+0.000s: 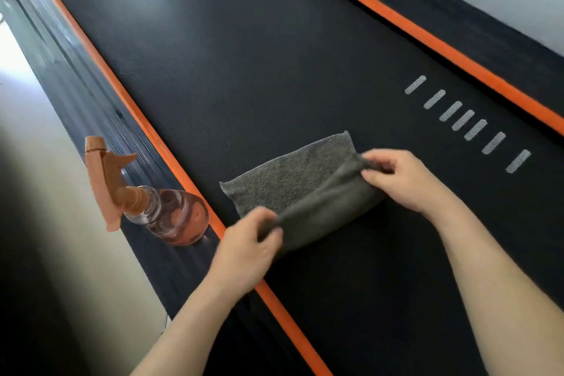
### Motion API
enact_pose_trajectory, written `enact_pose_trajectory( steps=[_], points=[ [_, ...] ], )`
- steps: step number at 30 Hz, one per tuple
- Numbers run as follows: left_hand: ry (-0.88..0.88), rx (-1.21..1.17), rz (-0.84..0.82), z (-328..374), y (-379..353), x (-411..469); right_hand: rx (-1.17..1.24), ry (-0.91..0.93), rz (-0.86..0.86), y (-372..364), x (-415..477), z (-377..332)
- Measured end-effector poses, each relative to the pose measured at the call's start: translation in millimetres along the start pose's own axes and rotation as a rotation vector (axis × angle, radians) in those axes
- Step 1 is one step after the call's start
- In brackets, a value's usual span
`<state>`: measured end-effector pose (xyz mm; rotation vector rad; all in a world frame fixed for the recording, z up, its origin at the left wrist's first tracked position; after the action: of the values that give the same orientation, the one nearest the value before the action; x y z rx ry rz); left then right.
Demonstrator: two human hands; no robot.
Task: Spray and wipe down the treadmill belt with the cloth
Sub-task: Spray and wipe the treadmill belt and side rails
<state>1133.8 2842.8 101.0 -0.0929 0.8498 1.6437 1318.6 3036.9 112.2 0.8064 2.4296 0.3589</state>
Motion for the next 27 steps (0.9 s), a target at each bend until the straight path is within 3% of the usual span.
enact_pose_trajectory(
  steps=[3,5,7,11,17,21,27],
  points=[
    [-0.073,0.149,0.514,35,55,-8,-0.112,0.008,0.325,21,30,-22],
    [-0.174,0.298,0.606,56,60,-3,-0.339,-0.058,0.47,18,37,-37],
    [-0.227,0.451,0.482,55,38,18,-0.56,-0.085,0.426,-10,47,-48],
    [-0.063,0.664,0.149,4,-21,44,-0.789,-0.211,0.056,-89,73,-9],
    [-0.132,0.805,-0.004,0,-65,5,-0.83,-0.228,0.028,-89,26,13],
    [-0.163,0.722,-0.161,5,-107,-30,-0.807,-0.287,0.082,-80,-26,35],
    [-0.164,0.774,-0.014,17,-85,-1,-0.736,-0.175,0.088,-92,13,21]
  ],
)
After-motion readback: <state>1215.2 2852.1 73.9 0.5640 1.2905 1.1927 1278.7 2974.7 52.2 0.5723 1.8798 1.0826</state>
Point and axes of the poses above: each hand's wrist, its own x-axis towards the middle knuckle, its own y-axis out of the back of the hand, z = x × y, the point moved 9 cm from there along x, towards the middle knuckle, and after that the axes turned 12 degrees about -z, right-handed, at the moved point
